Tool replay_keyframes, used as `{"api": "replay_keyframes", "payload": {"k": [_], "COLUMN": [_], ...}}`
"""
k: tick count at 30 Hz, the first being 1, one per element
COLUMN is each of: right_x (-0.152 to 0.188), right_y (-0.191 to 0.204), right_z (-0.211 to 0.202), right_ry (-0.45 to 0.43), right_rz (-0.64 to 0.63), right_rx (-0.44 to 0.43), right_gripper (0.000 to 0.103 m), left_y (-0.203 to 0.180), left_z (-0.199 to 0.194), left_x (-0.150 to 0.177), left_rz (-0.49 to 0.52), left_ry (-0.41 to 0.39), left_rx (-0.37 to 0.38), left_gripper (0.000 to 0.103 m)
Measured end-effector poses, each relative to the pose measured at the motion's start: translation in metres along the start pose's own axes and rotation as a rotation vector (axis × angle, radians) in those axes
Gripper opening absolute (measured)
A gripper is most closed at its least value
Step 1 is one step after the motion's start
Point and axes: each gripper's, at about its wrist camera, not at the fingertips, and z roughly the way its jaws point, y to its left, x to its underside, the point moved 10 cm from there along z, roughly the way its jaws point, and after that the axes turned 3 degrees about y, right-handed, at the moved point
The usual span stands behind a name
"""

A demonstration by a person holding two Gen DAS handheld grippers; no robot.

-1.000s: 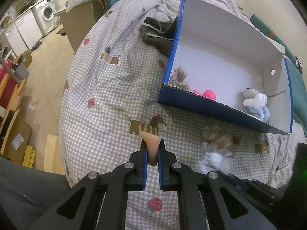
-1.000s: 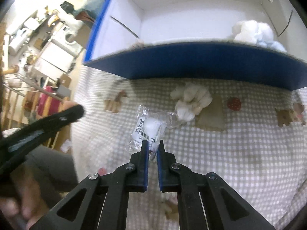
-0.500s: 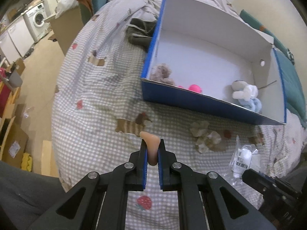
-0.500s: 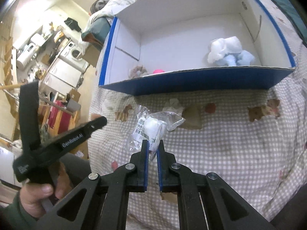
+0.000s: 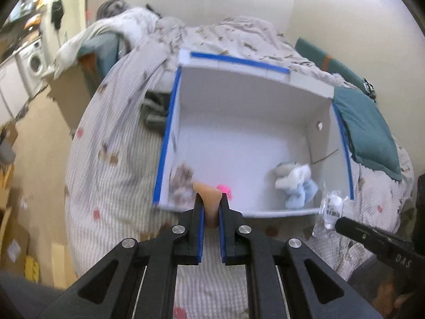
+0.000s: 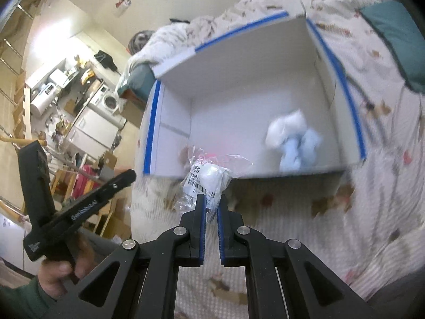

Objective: Organize soft objects
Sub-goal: 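Lift the tube and tagged bag and carry both over the box, then open the left tool to drop the tube while the right tool releases the bag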

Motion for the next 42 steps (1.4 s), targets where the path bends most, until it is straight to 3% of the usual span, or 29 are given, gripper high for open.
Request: {"api": "replay_keyframes", "payload": {"k": [8,15,20,28,36,42], "right_x": [-0.056,-0.08,-0.07,-0.062,-0.053,-0.05], "right_y": [-0.014,-0.029,-0.048,-0.049,-0.042,-0.044], "right_z": [-0.006,0.014,0.035,0.053,0.068,0.073], "right_ry": [-0.064,-0.083,-0.048,-0.003,0.053,0.067], "right_rz": [-0.022,-0.074,-0.026,-0.057,-0.09,-0.091], "right_rx": [0.026,0.107,0.111,0.125,0.131,0.14], "right_gripper": [0.01,0.01,0.01,0.01,0.01,0.01], "left_y": [-0.021,-0.013,0.0,-0.014,-0.018,-0.012], "left_z": [0.014,0.058,0.086,0.093,0.103,0.101], "left_x": [-0.048,-0.04,-0.019,-0.01,0.001,-0.001], "left_rz": [0.107,0.093,0.047,0.041,0.056,0.082], "left_ry": [-0.034,0.03,0.089,0.126,0.159,0.138], "left_rx": [0.01,-0.004,-0.017,0.062,0.037,-0.032], "left_gripper": [0.009,0.009,0.009,0.009,0.009,0.01]}}
